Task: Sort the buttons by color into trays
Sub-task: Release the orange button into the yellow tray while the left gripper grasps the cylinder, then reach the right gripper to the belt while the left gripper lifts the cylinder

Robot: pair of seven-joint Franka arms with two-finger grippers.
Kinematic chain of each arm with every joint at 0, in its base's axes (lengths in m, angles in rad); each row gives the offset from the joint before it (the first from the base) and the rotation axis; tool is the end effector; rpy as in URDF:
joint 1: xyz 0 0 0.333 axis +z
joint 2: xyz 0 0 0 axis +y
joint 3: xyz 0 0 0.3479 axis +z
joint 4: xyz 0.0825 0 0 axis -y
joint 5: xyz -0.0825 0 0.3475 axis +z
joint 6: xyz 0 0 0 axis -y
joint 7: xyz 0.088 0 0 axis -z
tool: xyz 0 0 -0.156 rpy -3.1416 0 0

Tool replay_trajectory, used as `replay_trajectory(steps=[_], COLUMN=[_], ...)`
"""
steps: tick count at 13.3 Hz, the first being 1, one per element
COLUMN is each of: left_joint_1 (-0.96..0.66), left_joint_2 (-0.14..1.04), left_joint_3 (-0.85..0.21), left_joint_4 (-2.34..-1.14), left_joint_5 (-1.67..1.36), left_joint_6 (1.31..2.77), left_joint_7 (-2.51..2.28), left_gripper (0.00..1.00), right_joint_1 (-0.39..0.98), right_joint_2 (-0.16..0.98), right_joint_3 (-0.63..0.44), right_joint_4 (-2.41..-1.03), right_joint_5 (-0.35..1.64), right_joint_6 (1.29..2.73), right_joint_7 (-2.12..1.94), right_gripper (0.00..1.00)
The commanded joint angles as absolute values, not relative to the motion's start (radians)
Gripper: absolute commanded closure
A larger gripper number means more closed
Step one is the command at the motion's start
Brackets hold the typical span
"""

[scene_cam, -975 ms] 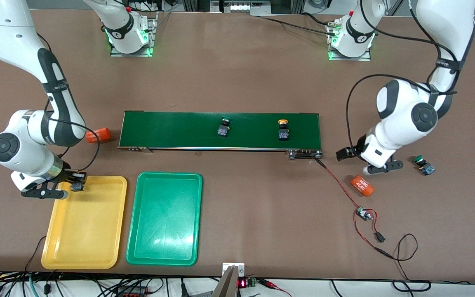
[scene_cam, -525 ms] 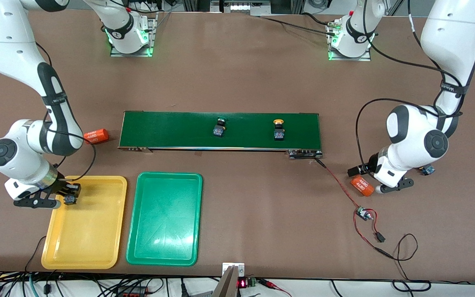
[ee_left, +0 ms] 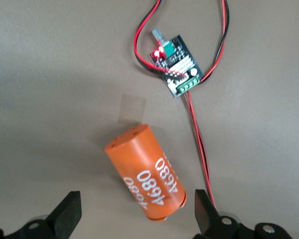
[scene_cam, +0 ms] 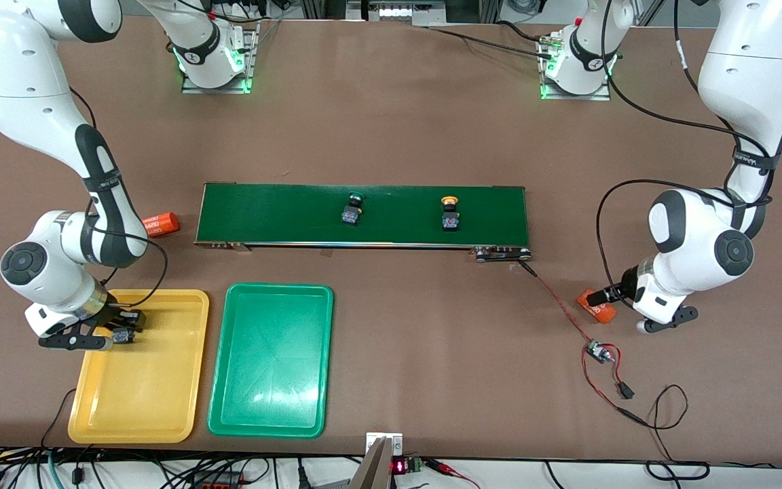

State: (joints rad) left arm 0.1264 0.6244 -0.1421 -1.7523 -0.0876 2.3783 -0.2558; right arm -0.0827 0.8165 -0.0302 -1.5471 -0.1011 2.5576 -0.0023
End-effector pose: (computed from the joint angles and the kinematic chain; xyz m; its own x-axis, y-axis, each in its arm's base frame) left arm 0.6595 -0.0060 0.2216 0.9462 0.3215 -0.0370 0.3235 -0.9361 0.1383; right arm 0.7248 -0.0797 0.1856 0.9821 -0.0108 0.1879 -0.0287 -0.9952 0.0932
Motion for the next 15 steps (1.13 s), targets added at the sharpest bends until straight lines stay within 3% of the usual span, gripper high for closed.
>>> replay_trajectory(steps=[1,6,9,10,12,14,15], left_joint_1=[0.118,0.12,0.12,0.12,0.109,0.098,0.094], left_joint_2=[0.67,0.703,0.709,0.709,0.71,0.71,0.71], left_joint_3=[-0.138,-0.138,-0.138,-0.138,-0.138,-0.137,-0.135], left_joint_4=[-1.707,-1.707,-1.712,-1.716,-1.717,-1.717,-1.72], left_joint_5=[-0.081,-0.086,-0.081,-0.078,-0.074,-0.071,-0.064], left_joint_6=[2.378,2.457,2.508,2.517,2.517,2.517,2.517], left_joint_7=[-0.297,-0.345,-0.344,-0.344,-0.348,-0.35,-0.348], left_gripper=[0.0,0.0,0.03,0.17,0.6,0.88,0.95], right_joint_1=[-0.083,-0.051,-0.022,-0.015,0.008,0.012,0.012], right_joint_2=[0.783,0.634,0.543,0.507,0.421,0.37,0.351], right_joint_3=[-0.021,-0.003,-0.003,-0.003,-0.002,0.038,0.06], right_joint_4=[-1.535,-1.536,-1.574,-1.604,-1.69,-1.751,-1.776], right_joint_5=[-0.084,-0.019,0.012,0.026,0.052,0.061,0.061], right_joint_6=[2.507,2.148,1.987,1.952,1.928,1.937,1.945], right_joint_7=[-0.02,-0.012,0.021,0.035,0.067,0.145,0.197], right_gripper=[0.05,0.06,0.17,0.21,0.21,0.21,0.21])
